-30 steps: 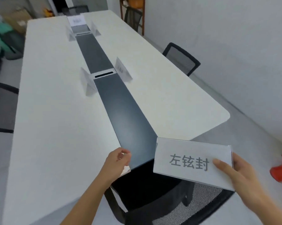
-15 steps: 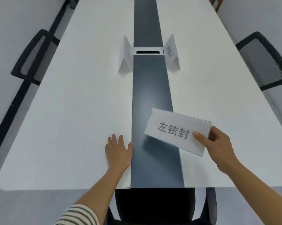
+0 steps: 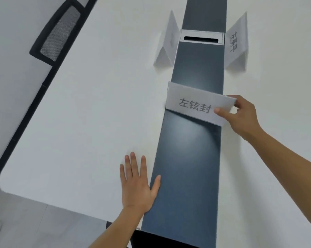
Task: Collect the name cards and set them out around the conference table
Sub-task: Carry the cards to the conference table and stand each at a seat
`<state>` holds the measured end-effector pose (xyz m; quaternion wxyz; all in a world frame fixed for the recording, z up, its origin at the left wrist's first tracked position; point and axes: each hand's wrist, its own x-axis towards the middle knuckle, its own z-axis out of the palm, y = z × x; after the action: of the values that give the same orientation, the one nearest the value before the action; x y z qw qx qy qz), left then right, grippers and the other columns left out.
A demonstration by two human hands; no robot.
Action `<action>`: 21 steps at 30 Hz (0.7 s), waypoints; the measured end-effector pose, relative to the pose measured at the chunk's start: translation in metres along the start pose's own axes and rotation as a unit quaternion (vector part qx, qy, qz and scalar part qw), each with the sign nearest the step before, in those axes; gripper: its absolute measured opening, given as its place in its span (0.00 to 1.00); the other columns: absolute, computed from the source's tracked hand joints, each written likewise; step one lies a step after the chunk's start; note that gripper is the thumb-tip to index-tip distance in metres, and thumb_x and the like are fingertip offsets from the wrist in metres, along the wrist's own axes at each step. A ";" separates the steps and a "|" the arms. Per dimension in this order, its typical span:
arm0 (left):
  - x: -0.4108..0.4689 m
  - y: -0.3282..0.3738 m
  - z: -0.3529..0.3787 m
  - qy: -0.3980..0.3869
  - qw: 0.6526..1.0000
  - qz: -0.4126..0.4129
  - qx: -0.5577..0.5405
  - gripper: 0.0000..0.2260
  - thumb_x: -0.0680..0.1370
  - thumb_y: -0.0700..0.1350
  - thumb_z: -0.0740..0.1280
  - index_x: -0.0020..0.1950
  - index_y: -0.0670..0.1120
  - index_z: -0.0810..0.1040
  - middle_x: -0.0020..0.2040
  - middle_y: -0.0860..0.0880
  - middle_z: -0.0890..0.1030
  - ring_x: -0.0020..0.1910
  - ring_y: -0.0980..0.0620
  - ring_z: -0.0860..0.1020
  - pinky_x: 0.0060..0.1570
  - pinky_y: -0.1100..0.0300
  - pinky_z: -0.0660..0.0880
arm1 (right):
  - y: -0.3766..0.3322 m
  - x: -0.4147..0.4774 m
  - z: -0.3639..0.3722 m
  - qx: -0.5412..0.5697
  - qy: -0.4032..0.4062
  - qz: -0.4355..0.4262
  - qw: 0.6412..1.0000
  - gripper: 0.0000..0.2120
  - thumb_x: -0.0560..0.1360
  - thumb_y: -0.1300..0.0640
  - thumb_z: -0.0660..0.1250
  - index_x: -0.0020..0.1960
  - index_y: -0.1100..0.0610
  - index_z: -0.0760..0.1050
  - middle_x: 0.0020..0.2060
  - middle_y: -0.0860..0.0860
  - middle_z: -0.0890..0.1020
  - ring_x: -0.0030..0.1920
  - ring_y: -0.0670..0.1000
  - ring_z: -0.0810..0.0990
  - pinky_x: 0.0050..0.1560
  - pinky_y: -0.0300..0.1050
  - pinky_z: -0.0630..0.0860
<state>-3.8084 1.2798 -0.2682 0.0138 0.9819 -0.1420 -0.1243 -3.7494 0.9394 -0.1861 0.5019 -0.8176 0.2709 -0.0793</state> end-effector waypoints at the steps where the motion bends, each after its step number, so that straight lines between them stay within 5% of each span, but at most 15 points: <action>1: 0.000 0.000 0.000 0.002 1.000 0.000 0.001 0.36 0.77 0.66 0.44 0.77 0.44 0.59 0.78 0.37 0.55 0.78 0.39 0.51 0.73 0.42 0.49 | 0.001 0.011 0.001 -0.012 -0.007 -0.003 1.000 0.17 0.69 0.54 0.76 0.55 0.52 0.77 0.52 0.49 0.81 0.51 0.48 0.79 0.48 0.32 0.70; 6: 0.001 0.001 0.000 0.002 1.000 -0.004 0.007 0.35 0.77 0.66 0.45 0.77 0.45 0.59 0.78 0.38 0.55 0.78 0.39 0.52 0.73 0.42 0.49 | 0.005 0.048 0.006 -0.068 -0.029 -0.004 0.997 0.20 0.70 0.54 0.75 0.60 0.54 0.75 0.55 0.52 0.80 0.55 0.52 0.77 0.58 0.50 0.75; 9: 0.001 0.000 -0.001 0.000 1.000 -0.006 0.007 0.35 0.77 0.66 0.46 0.77 0.45 0.60 0.78 0.38 0.56 0.78 0.39 0.52 0.73 0.42 0.50 | 0.000 0.053 0.006 -0.165 -0.002 0.008 0.986 0.30 0.72 0.52 0.73 0.71 0.54 0.66 0.67 0.56 0.74 0.65 0.59 0.73 0.64 0.57 0.70; 13: 0.002 -0.001 -0.001 0.000 1.000 -0.004 0.001 0.35 0.77 0.65 0.46 0.76 0.44 0.61 0.78 0.38 0.57 0.77 0.38 0.53 0.72 0.42 0.51 | -0.015 0.031 0.023 -0.342 0.087 -0.154 0.923 0.37 0.73 0.52 0.69 0.77 0.52 0.57 0.77 0.60 0.59 0.76 0.64 0.56 0.70 0.63 0.59; 16: 0.002 0.000 -0.001 -0.003 1.000 -0.005 0.000 0.35 0.77 0.66 0.46 0.76 0.44 0.61 0.78 0.38 0.57 0.77 0.38 0.53 0.72 0.42 0.52 | -0.019 0.024 0.051 -0.431 0.025 -0.209 0.877 0.40 0.73 0.47 0.68 0.78 0.50 0.53 0.78 0.61 0.53 0.77 0.65 0.48 0.71 0.69 0.54; 21: 0.002 -0.001 -0.001 -0.001 1.000 -0.004 -0.004 0.35 0.77 0.66 0.47 0.76 0.45 0.62 0.78 0.38 0.58 0.77 0.38 0.54 0.72 0.42 0.52 | -0.015 0.031 0.059 -0.471 -0.002 -0.169 0.866 0.40 0.73 0.43 0.66 0.79 0.51 0.52 0.78 0.60 0.53 0.78 0.64 0.46 0.73 0.70 0.50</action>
<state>-3.8055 1.2799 -0.2676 0.0172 0.9823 -0.1373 -0.1262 -3.6939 0.9746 -0.2058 0.0368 -0.9902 0.1327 -0.0249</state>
